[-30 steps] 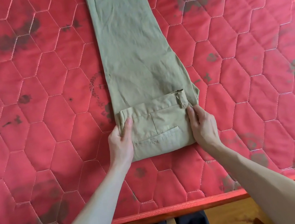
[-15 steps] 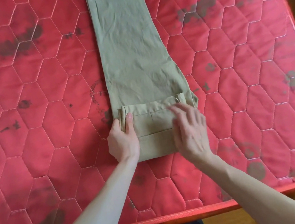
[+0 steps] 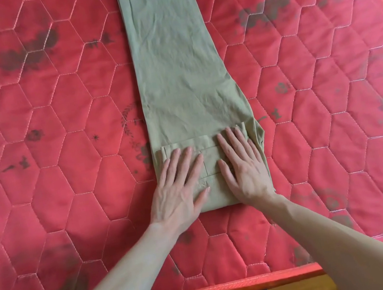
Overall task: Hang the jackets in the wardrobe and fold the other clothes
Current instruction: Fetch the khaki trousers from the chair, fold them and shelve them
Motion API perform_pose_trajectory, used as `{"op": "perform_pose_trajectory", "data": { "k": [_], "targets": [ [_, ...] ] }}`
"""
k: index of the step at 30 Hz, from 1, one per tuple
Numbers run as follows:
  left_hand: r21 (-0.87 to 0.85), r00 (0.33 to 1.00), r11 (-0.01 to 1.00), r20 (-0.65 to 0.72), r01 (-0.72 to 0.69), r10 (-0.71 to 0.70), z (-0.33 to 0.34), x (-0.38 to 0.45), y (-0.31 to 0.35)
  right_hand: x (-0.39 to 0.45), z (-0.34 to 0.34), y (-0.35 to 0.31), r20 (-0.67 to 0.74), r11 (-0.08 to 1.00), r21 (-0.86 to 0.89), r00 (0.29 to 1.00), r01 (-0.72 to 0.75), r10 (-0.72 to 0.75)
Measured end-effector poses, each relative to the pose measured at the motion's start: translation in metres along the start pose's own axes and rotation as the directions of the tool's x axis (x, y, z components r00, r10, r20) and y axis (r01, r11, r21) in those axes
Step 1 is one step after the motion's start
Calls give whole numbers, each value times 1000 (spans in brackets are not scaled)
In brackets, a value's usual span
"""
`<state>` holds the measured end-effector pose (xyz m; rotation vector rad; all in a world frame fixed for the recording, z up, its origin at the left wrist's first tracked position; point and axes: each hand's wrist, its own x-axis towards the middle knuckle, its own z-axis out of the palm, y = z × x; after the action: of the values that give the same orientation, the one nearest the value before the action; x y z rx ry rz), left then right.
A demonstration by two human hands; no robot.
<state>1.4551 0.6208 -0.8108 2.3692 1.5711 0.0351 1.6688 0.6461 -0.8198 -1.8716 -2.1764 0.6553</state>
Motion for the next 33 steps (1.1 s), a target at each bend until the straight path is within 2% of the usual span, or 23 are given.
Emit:
{"op": "perform_pose_trajectory", "data": {
  "k": [3, 6, 9, 13, 16, 19, 21, 24, 29, 33],
  "targets": [
    [2, 999, 999, 35, -32, 32, 1, 6, -11, 3, -4, 15, -24, 991, 84, 994, 104, -102],
    [1, 995, 997, 49, -83, 83, 4, 9, -20, 6, -11, 34, 58, 967, 52, 966, 248, -251],
    [25, 981, 984, 87, -174, 171, 0, 8, -33, 13, -25, 59, 213, 895, -88, 886, 437, -412],
    [4, 940, 946, 114, -323, 321, -16, 7, -59, 25, -50, 81, 379, 786, -190, 783, 588, -493],
    [13, 919, 931, 169, -364, 357, -33, 1, -82, 32, -73, 87, 479, 750, -137, 706, 647, -521],
    [153, 879, 882, 260, -446, 399, -48, 0, -104, 44, -90, 91, 536, 685, -148, 640, 713, -551],
    [225, 853, 839, 309, -496, 421, -52, 4, -112, 50, -97, 99, 541, 637, -210, 631, 742, -556],
    [275, 846, 808, 296, -521, 444, -48, 11, -112, 54, -98, 110, 507, 589, -278, 637, 759, -581],
    [254, 845, 816, 290, -520, 449, -46, 22, -113, 65, -89, 113, 529, 557, -282, 611, 781, -589],
    [198, 837, 844, 364, -498, 408, -47, 26, -117, 79, -79, 98, 542, 552, -277, 602, 787, -586]
  ]
}}
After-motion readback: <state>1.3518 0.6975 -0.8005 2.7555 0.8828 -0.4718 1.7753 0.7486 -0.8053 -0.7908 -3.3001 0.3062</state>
